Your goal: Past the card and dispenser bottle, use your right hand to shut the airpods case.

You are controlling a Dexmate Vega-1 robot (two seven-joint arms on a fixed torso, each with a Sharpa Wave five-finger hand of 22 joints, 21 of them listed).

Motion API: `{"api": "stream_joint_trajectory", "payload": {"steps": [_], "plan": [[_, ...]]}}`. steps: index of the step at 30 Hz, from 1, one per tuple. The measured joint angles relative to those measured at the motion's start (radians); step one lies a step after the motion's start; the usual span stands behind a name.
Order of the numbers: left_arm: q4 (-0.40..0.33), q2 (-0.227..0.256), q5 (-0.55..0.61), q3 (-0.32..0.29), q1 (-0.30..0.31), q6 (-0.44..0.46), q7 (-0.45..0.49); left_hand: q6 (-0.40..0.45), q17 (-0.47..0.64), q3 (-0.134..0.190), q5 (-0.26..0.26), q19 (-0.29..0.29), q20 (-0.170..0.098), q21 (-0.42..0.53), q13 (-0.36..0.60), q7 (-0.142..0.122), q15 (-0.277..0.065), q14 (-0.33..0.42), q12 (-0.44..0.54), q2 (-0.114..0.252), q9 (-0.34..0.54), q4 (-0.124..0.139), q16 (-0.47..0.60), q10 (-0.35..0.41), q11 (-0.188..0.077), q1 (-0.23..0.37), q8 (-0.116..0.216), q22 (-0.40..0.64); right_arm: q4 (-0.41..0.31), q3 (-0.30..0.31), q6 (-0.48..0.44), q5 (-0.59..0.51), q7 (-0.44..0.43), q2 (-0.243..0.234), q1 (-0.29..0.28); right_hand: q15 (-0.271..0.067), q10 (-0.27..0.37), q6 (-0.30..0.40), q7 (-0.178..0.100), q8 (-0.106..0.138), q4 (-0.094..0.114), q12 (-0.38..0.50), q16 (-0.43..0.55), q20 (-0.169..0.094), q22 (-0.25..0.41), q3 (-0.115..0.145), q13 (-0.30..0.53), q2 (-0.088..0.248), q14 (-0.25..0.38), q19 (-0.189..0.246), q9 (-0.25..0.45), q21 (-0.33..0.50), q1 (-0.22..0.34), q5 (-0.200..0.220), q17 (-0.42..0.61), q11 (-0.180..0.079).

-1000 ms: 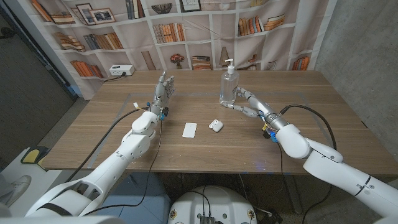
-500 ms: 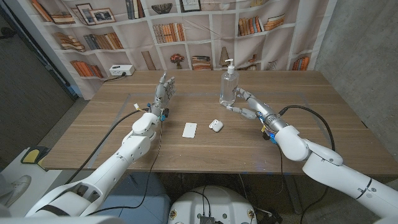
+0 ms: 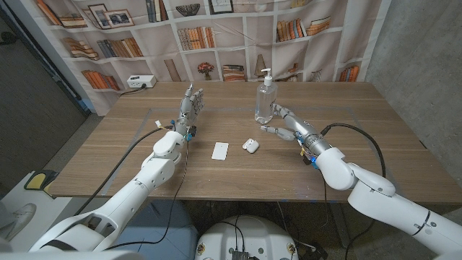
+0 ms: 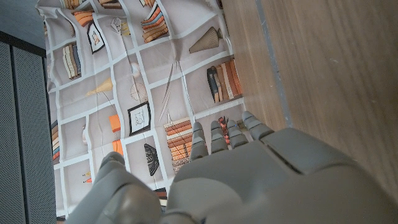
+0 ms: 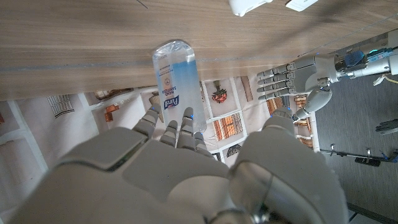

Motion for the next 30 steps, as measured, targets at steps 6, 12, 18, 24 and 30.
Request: {"api": "stream_joint_trajectory", "payload": {"steps": [6,12,18,24,30], "plan": [[-0.001,0.0,0.0,0.0,0.002,-0.002,-0.001,0.0,0.0,0.0,0.0,0.0,0.0,0.0,0.0,0.0,0.0,0.0,0.0,0.0,0.0,0.0,0.0,0.0,0.0,0.0,0.0,0.0,-0.01,-0.013,-0.017,-0.016,0.01,0.002,0.009,0.0,0.0,0.0,0.0,0.0,0.0,0.0,0.0,0.0,0.0,0.0,0.0,-0.004,0.0,0.0,0.0,0.0,0.004,0.0,0.0,0.0],[-0.008,0.0,0.0,0.0,0.006,-0.002,0.0,0.0,0.0,0.0,0.0,0.0,0.0,0.0,0.0,0.0,0.0,0.0,0.0,0.004,0.0,0.0,0.0,0.0,0.0,-0.004,0.0,0.0,-0.016,-0.024,-0.034,-0.03,0.017,0.003,0.014,0.0,0.0,-0.004,-0.004,0.0,0.0,0.0,0.0,0.0,0.0,0.0,0.0,-0.004,0.0,0.0,0.0,0.0,0.004,0.0,0.0,0.0],[-0.015,0.002,0.001,-0.001,0.011,-0.002,0.002,0.004,0.0,0.0,0.0,0.0,0.0,0.0,0.0,0.004,0.0,0.0,0.0,0.004,0.0,0.0,0.0,0.0,0.0,-0.004,0.0,0.0,-0.024,-0.034,-0.058,-0.048,0.029,0.004,0.019,0.0,0.0,-0.02,-0.005,0.0,0.0,0.0,0.0,0.0,0.0,0.0,0.004,-0.004,0.0,0.0,0.0,0.0,0.004,0.0,0.0,0.0],[-0.018,0.002,0.001,-0.001,0.014,-0.002,0.002,0.004,0.0,0.0,0.0,0.0,0.0,0.0,0.0,0.004,0.0,0.0,0.0,0.004,0.0,0.0,0.0,0.0,0.0,-0.004,0.0,0.0,-0.024,-0.034,-0.077,-0.068,0.04,0.004,0.019,-0.002,0.017,-0.025,0.0,-0.005,-0.004,0.0,0.0,0.004,0.0,0.004,0.004,-0.008,0.01,0.018,0.0,0.0,0.008,0.0,0.0,-0.002],[-0.02,0.001,-0.003,-0.002,0.017,-0.003,0.004,0.004,0.0,-0.004,0.0,0.0,0.0,0.0,0.0,0.004,0.0,0.0,0.0,0.007,0.0,-0.004,0.0,0.0,0.0,-0.001,0.0,0.0,-0.043,-0.065,-0.089,-0.088,0.048,0.006,0.034,-0.003,0.03,-0.025,0.0,-0.005,-0.006,0.004,0.006,0.003,0.0,0.006,0.008,-0.008,0.023,0.029,0.0,0.0,0.008,0.0,0.0,-0.005]]}}
